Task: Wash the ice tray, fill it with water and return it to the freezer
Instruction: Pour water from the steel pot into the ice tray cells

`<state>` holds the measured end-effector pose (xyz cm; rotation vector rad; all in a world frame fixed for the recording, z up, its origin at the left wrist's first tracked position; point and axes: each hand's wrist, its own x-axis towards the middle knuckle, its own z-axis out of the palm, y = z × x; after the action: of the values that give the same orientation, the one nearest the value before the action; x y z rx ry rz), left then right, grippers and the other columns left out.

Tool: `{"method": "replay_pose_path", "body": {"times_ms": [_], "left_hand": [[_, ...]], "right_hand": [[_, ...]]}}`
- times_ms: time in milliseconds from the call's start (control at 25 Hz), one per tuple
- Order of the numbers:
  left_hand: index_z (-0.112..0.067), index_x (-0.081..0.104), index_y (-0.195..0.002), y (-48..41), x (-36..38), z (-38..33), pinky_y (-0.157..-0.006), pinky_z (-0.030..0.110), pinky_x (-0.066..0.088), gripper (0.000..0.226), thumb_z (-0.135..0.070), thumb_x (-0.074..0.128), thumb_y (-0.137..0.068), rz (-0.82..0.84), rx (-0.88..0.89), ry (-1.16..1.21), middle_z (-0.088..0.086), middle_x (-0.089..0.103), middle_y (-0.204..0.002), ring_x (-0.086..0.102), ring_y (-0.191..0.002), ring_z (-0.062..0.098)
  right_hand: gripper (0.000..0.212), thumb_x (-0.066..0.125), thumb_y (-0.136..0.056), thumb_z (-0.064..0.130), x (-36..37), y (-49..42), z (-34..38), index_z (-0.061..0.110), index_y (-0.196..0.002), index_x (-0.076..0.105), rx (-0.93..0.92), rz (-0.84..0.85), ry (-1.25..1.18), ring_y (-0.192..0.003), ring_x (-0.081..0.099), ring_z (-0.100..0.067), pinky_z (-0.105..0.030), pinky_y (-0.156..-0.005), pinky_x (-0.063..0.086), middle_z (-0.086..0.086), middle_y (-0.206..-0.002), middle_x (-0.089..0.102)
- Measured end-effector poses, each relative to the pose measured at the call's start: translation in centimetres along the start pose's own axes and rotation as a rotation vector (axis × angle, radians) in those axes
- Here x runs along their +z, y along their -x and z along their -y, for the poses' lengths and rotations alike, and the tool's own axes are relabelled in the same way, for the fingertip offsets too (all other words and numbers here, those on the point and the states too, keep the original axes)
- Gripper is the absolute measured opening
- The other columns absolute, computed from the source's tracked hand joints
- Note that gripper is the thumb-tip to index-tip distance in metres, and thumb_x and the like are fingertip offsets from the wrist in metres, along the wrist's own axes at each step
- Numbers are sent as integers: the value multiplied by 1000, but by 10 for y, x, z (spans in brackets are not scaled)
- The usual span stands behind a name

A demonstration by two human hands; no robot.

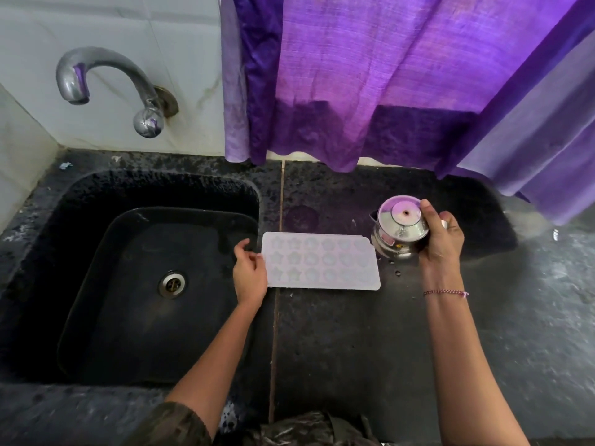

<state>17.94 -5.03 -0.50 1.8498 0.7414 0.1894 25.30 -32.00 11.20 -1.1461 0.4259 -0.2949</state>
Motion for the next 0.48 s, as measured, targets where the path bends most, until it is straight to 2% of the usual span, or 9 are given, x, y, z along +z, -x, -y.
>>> {"method": "replay_pose_path", "body": {"times_ms": [80,160,360,480], "left_hand": [[-11,45,-129,8,3,5,-69,28,41,38,-5,48,-91,-70,138,-39,-4,56,-80,55,-74,14],[-11,50,-124,10,7,10,-68,30,43,34,-4,48,-91,-120,190,-67,-1,57,-81,54,-71,15],[-12,56,-115,5,14,18,-64,35,46,26,-4,45,-92,-130,270,-105,8,66,-91,59,-73,23],[-13,55,-115,7,14,19,-62,39,47,28,-3,44,-92,-137,256,-115,8,65,-83,59,-69,23]], "right_hand": [[49,75,-77,9,-6,-7,-2,24,-45,40,33,20,35,-60,53,-7,-21,-56,49,9,-56,49],[50,75,-76,8,-9,-14,-2,24,-45,39,44,47,82,-56,51,-6,-20,-54,48,11,-52,47],[50,73,-78,8,-10,-28,-4,20,-53,32,24,119,189,-47,43,-3,-17,-49,43,13,-44,42],[51,77,-75,9,-9,-30,-9,21,-53,32,25,163,251,-52,39,-7,-19,-52,43,9,-49,39]]}}
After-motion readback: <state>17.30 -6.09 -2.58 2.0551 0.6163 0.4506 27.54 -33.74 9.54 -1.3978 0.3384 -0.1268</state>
